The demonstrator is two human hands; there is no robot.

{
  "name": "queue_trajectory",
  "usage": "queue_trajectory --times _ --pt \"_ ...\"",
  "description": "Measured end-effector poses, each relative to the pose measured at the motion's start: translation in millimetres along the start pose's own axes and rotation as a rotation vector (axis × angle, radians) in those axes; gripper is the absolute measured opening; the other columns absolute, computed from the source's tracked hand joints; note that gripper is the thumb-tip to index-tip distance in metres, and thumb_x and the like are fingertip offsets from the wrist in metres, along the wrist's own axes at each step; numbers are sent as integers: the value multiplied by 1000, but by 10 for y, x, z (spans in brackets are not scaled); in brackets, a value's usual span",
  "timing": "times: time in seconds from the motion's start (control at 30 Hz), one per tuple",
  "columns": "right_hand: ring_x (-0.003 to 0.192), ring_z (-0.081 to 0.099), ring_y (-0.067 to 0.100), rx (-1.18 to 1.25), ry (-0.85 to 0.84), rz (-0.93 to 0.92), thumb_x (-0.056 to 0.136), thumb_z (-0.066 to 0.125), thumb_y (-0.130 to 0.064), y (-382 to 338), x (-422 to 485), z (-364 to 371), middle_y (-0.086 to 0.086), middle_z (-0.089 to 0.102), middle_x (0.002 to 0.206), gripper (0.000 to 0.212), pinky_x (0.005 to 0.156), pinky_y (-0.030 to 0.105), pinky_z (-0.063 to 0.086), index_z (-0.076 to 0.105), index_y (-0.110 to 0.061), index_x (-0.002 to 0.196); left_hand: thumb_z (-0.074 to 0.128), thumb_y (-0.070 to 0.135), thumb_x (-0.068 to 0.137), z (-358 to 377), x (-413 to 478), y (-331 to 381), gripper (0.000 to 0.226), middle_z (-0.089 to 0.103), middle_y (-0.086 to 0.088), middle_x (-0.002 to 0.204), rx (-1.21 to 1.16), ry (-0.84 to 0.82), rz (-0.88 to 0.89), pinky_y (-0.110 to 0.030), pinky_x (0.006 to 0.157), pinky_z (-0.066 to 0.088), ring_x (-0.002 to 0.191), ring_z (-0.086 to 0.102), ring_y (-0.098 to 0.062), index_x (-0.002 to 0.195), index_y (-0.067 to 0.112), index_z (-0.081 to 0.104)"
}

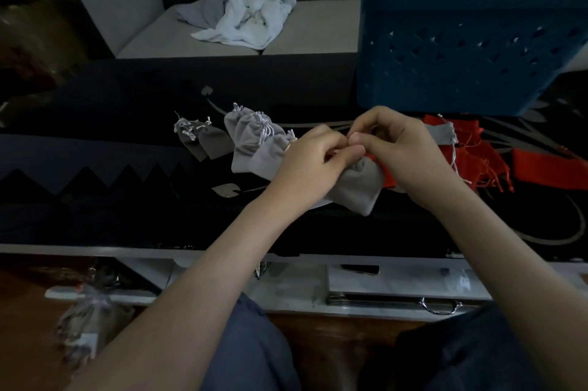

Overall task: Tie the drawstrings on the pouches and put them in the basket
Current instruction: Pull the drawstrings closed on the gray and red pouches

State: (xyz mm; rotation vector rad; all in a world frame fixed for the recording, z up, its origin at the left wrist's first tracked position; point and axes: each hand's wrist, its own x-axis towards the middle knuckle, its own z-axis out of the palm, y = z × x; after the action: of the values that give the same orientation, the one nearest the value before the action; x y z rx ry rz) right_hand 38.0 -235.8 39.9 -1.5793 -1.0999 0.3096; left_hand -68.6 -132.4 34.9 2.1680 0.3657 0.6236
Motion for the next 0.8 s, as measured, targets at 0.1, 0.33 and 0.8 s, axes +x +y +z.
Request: queue_trajectory --times 0.1,0.33,0.8 --pt "78 55 8 -16 12 -30 88 60 -4 -2 -4 31 0 61 83 11 74 19 45 62 -13 84 64 19 89 -18 15 -9 16 55 2 83 -62 -39 -91 -30 78 42 79 53 -10 81 6 68" --pt "81 58 -4 -137 -95 60 89 61 -28 0 9 -43 -6 67 93 23 75 18 45 60 -28 112 57 13 94 -106 1 -49 22 61 -2 69 -460 20 -167 -15 66 44 68 57 -7 83 -4 65" --pt "92 59 8 -386 -268 158 94 55 -21 82 36 -24 -3 66 97 18 85 20 43 70 -17 102 51 6 96 -113 16 -124 21 65 -8 75 -422 38 -101 -6 51 39 54 57 3 78 8 61"
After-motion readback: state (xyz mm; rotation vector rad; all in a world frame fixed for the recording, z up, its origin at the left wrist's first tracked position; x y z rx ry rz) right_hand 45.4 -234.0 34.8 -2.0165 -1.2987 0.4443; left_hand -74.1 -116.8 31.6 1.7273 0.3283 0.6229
